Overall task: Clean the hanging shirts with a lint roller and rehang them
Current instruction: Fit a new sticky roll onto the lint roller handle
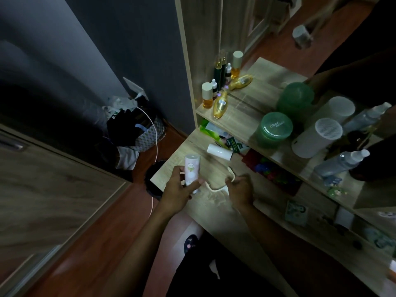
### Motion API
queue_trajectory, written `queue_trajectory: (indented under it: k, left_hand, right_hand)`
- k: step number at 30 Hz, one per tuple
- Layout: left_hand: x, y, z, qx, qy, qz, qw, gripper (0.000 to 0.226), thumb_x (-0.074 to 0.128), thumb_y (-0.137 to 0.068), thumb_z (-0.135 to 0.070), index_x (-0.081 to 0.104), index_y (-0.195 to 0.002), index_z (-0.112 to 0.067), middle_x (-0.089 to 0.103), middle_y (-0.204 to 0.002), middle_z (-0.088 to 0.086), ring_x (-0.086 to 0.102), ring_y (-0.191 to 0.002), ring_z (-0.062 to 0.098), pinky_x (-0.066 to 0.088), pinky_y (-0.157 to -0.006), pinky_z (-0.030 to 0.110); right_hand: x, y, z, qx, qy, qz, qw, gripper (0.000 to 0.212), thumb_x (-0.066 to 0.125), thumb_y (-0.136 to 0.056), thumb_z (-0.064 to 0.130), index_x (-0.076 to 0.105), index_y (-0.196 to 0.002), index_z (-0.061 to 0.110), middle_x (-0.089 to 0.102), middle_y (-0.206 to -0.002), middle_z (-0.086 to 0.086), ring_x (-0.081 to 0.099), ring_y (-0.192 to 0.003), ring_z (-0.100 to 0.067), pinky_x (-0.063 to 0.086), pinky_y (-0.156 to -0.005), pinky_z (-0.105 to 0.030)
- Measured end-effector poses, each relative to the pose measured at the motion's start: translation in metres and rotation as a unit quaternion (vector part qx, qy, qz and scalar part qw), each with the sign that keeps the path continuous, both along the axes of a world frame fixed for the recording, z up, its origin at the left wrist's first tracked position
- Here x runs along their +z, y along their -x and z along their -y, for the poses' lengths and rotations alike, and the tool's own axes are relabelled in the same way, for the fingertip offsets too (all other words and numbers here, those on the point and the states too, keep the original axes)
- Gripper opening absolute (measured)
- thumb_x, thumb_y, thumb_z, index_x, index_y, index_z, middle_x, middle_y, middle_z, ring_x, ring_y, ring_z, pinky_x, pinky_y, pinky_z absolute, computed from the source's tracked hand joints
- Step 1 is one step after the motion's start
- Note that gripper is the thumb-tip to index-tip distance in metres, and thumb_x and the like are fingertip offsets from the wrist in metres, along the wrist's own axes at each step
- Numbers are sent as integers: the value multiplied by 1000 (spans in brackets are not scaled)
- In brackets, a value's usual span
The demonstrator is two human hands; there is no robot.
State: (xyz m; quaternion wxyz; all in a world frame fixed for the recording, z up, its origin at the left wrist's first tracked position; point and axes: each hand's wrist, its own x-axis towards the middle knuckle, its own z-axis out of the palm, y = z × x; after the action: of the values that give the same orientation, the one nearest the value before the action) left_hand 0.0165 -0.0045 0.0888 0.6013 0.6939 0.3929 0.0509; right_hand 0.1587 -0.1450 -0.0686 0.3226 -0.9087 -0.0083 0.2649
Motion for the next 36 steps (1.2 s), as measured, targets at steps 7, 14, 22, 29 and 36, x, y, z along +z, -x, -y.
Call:
queue_trajectory:
  k: [7, 14, 22, 29, 36]
  left_hand:
    - [-3, 0, -4, 18, 20, 7, 1000, 42, 75, -85, -25, 50, -117, -16, 65, -111, 11, 67, -87, 20, 53, -57, 26]
    - [4, 3, -17, 44, 17, 13, 999, 36, 74, -87, -28, 57, -115, -15, 69, -102, 4, 66, -85, 13, 51, -56, 25]
    - [24, 11, -28, -27, -11, -8, 1000, 30, 68, -91, -28, 59, -116, -15, 71, -97, 1, 63, -63, -2, 50, -55, 21]
    - [31, 18, -25, -63, -2, -13, 998, 29, 68, -92, -27, 59, -118, -18, 70, -105, 5, 66, -76, 9, 53, -61, 25]
    - [39, 25, -24, -74, 4, -5, 997, 30, 70, -87, -36, 62, -115, -30, 72, -100, 2, 70, -91, 32, 57, -76, 59]
  right_hand:
    - [2, 6, -13, 24, 76, -21, 997, 61, 63, -82, 55, 59, -112, 2, 65, -103, -16, 66, -92, -34, 53, -81, -45]
    - [50, 11, -18, 114, -59, -53, 990, 27, 59, -95, 27, 64, -87, 1, 67, -83, -14, 66, -75, -28, 53, -65, -36]
    - [159, -13, -16, 245, -204, -37, 947, 27, 57, -96, 24, 60, -80, 3, 61, -55, -2, 63, -49, -17, 53, -54, -31]
    - [194, -18, -18, 365, -213, -13, 906, 26, 54, -97, 38, 48, -72, 35, 66, -59, -3, 64, -51, -17, 58, -59, -41]
    - [217, -8, -16, 435, -199, -75, 875, 19, 52, -98, 42, 40, -85, 35, 56, -55, -4, 55, -44, -18, 51, -47, -35]
